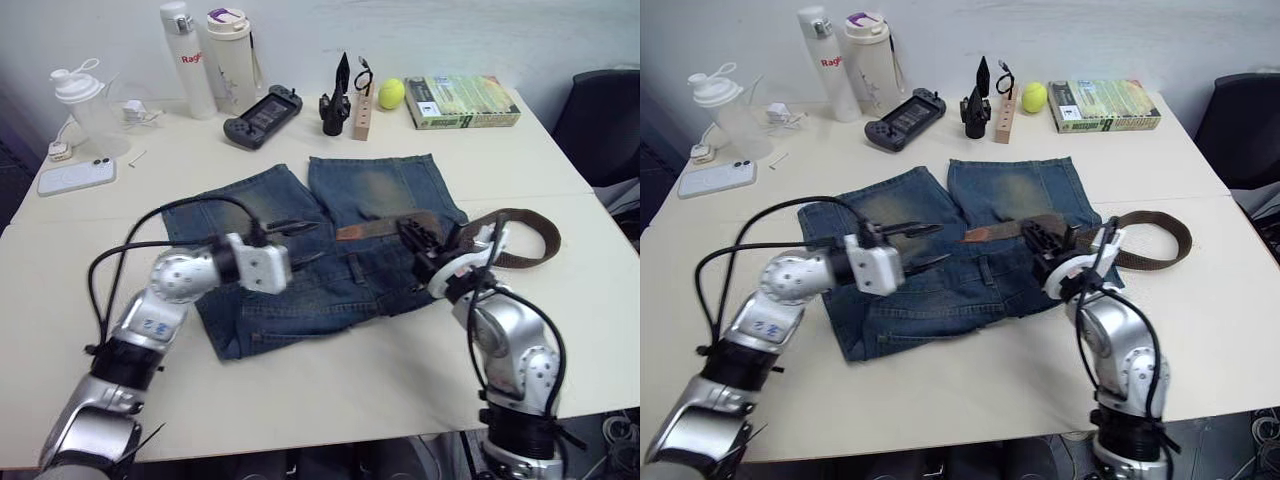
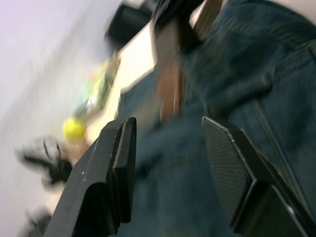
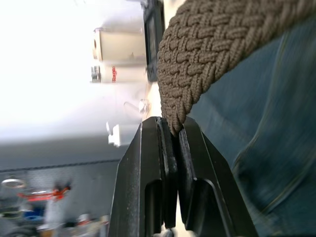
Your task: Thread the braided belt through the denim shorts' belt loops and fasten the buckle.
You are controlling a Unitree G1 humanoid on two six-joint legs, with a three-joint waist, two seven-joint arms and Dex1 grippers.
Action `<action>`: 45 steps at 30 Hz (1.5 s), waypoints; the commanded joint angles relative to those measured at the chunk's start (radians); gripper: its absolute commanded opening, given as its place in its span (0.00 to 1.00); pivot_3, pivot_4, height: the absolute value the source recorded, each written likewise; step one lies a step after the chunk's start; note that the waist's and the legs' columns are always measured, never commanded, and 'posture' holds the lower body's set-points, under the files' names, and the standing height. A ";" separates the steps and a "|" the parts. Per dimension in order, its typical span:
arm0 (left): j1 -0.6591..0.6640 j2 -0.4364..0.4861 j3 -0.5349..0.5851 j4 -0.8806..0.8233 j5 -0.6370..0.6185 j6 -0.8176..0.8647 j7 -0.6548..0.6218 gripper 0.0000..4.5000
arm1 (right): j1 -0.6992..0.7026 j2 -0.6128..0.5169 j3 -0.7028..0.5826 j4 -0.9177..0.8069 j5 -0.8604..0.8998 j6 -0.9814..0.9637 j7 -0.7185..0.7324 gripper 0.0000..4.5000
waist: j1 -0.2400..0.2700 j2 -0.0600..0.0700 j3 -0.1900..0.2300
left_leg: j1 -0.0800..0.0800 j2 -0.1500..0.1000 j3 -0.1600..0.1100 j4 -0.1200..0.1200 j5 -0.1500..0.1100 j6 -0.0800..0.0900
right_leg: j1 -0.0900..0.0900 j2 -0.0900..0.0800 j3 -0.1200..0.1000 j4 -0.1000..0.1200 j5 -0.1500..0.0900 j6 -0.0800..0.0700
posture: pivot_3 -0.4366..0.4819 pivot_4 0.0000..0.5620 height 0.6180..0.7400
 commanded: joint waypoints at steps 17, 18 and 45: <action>0.274 0.081 0.161 -0.367 -0.358 0.464 -0.172 0.53 | -0.049 -0.364 -0.019 0.256 -0.175 0.339 0.435 0.00 | 0.012 0.001 0.000 | 0.000 0.000 0.000 0.001 -0.001 0.000 | 0.001 0.000 0.001 -0.001 0.000 0.000 | 0.48 0.27 0.87; 0.272 0.077 0.162 -0.370 -0.358 0.469 -0.170 0.53 | -0.052 -0.365 -0.019 0.267 -0.193 0.341 0.442 0.00 | 0.013 0.001 0.000 | 0.000 0.000 0.000 0.001 -0.001 0.000 | 0.001 0.000 0.000 -0.001 0.000 0.000 | 0.48 0.27 0.87; 0.160 0.034 0.094 -0.246 -0.179 0.319 -0.180 0.53 | -0.075 -0.133 0.088 0.245 -0.167 0.412 0.275 0.00 | 0.013 0.001 0.001 | 0.000 0.000 0.000 0.000 -0.001 -0.001 | 0.001 0.000 0.000 -0.001 0.000 0.000 | 0.48 0.27 0.87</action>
